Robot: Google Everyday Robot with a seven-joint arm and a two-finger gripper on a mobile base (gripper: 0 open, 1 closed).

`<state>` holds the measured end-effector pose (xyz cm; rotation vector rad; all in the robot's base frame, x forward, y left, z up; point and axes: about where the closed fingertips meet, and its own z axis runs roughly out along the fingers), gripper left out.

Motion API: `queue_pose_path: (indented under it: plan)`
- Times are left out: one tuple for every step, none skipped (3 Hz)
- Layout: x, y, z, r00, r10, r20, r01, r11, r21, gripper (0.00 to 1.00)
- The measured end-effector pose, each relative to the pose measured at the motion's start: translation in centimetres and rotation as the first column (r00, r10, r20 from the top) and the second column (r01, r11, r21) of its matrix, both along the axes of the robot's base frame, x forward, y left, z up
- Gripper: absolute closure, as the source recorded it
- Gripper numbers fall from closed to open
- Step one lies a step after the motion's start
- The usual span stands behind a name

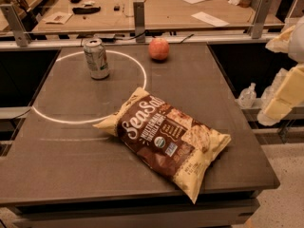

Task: Pick 7up can

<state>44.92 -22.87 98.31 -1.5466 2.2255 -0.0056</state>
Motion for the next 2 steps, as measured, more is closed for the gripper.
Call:
queue_pose_path:
  plan:
    - [0.52, -0.76, -0.14, 0.9964, -0.067, 0.051, 0.058, 0.983, 0.173, 0.00]
    - [1.27, -0.11, -0.19, 0.9896, -0.119, 0.081, 0.083, 0.932, 0.353, 0.00]
